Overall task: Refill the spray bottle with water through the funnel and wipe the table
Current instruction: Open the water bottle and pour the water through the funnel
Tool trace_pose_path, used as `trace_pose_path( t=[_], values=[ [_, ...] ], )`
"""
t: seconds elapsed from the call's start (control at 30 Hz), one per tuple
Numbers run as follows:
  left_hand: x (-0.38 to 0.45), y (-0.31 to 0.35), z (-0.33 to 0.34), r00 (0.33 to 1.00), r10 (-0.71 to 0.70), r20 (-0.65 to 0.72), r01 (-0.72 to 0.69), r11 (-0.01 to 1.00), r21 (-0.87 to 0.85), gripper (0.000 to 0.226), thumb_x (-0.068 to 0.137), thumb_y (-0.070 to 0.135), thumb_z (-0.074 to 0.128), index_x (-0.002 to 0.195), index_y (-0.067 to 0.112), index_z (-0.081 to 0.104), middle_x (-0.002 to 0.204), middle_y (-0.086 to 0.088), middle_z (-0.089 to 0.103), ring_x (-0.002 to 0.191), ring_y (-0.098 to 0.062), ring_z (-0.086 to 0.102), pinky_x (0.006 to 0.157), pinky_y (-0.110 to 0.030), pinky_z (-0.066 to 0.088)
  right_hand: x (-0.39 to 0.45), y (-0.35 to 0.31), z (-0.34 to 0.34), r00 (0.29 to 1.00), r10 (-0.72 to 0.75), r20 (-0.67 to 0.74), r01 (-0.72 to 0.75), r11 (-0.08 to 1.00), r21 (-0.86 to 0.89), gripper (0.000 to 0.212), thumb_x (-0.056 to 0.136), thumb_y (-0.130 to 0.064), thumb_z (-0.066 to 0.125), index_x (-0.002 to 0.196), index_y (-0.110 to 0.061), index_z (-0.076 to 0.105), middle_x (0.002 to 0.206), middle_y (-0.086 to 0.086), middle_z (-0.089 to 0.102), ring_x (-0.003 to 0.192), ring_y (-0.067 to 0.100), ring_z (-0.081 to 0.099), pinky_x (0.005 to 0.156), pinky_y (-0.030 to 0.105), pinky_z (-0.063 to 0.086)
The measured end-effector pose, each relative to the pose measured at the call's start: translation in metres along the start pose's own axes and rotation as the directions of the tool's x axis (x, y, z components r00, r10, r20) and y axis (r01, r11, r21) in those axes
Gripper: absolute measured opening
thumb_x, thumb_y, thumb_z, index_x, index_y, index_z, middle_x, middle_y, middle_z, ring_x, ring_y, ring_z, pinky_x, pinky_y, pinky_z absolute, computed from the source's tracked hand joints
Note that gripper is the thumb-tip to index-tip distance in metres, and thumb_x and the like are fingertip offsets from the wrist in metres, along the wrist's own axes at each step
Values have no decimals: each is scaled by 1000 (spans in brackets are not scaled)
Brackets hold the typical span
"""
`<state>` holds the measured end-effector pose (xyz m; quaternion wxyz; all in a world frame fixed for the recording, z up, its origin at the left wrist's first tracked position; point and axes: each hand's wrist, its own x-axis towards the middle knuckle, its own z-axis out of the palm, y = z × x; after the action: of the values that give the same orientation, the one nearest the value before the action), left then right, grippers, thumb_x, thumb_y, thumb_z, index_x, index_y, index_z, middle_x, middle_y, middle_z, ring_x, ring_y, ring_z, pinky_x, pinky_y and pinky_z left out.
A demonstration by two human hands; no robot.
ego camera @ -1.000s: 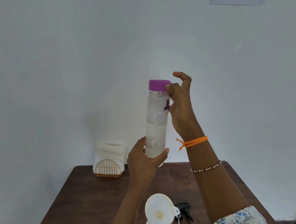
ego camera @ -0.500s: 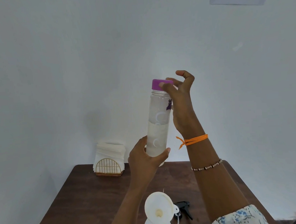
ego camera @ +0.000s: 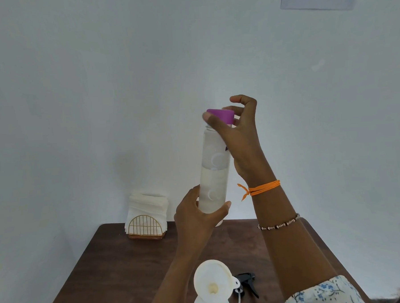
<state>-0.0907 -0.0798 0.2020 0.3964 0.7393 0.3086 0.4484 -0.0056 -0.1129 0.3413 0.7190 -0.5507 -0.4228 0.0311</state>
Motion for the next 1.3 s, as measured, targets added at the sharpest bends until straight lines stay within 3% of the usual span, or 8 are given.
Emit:
trace_pose_path(
  t=[0.3, 0.57, 0.77, 0.87, 1.0, 1.1, 1.2, 1.3],
  values=[
    [-1, 2, -1, 1000, -8, 6, 8, 1000, -4, 58, 65, 46, 77, 115, 27, 55, 102, 16, 54, 85, -4, 54, 65, -2, 37, -1, -4, -4, 999, 48, 26, -51, 992, 113, 51, 77, -23, 57, 121, -26, 32, 95, 2, 58, 81, 16, 56, 57, 22, 44],
    [-2, 3, -1, 1000, 15, 1, -15, 1000, 0, 57, 65, 46, 78, 114, 26, 55, 102, 16, 56, 85, -4, 55, 66, -4, 41, 1, 2, 3, 995, -79, -61, 72, 991, -116, 69, 69, -28, 80, 114, -34, 28, 111, 2, 47, 103, 24, 52, 80, 33, 55],
    [-2, 2, 0, 1000, 2, 13, -1, 1000, -17, 57, 66, 46, 77, 115, 27, 55, 108, 14, 59, 86, -5, 55, 70, -5, 42, 0, -1, -3, 1000, 13, 9, -13, 996, 89, 44, 77, -23, 51, 117, -26, 34, 93, 1, 61, 83, 17, 57, 59, 25, 45],
    [-2, 2, -1, 1000, 8, 7, -8, 1000, -15, 54, 65, 46, 77, 111, 30, 54, 103, 18, 57, 80, 4, 54, 63, 0, 39, 2, -1, 0, 1000, 27, -15, -27, 999, 39, 51, 70, -39, 63, 113, -35, 34, 110, -2, 58, 111, 26, 51, 72, 36, 52],
    [0, 4, -2, 1000, 10, -1, -10, 1000, -17, 56, 66, 45, 77, 113, 28, 54, 101, 18, 54, 78, 5, 53, 59, 1, 37, 1, 1, 1, 996, 3, -89, -11, 996, -92, 58, 73, -35, 76, 114, -36, 36, 101, -8, 49, 115, 25, 42, 86, 46, 51],
    [1, 3, -1, 1000, -6, -1, 6, 1000, -17, 56, 67, 44, 77, 115, 27, 54, 103, 18, 52, 83, -1, 53, 64, 1, 34, 3, 2, -4, 999, 11, -44, -12, 1000, -15, 44, 83, -24, 66, 117, -30, 39, 95, -7, 51, 110, 23, 50, 66, 28, 53],
    [0, 2, 0, 1000, -12, 1, 12, 1000, -16, 56, 67, 45, 77, 115, 28, 53, 103, 18, 53, 85, -2, 53, 66, 0, 35, 4, 0, -6, 999, 34, -10, -33, 998, 60, 38, 90, -16, 52, 126, -17, 40, 92, -13, 52, 82, -7, 58, 52, 7, 46],
    [0, 1, 0, 1000, -6, 2, 6, 1000, -24, 56, 66, 43, 78, 114, 27, 54, 103, 17, 54, 83, -2, 54, 68, -2, 39, 3, -2, -1, 999, 46, -12, -46, 998, 34, 48, 73, -38, 59, 116, -25, 41, 109, -2, 57, 97, 10, 59, 64, 22, 52]
  ],
)
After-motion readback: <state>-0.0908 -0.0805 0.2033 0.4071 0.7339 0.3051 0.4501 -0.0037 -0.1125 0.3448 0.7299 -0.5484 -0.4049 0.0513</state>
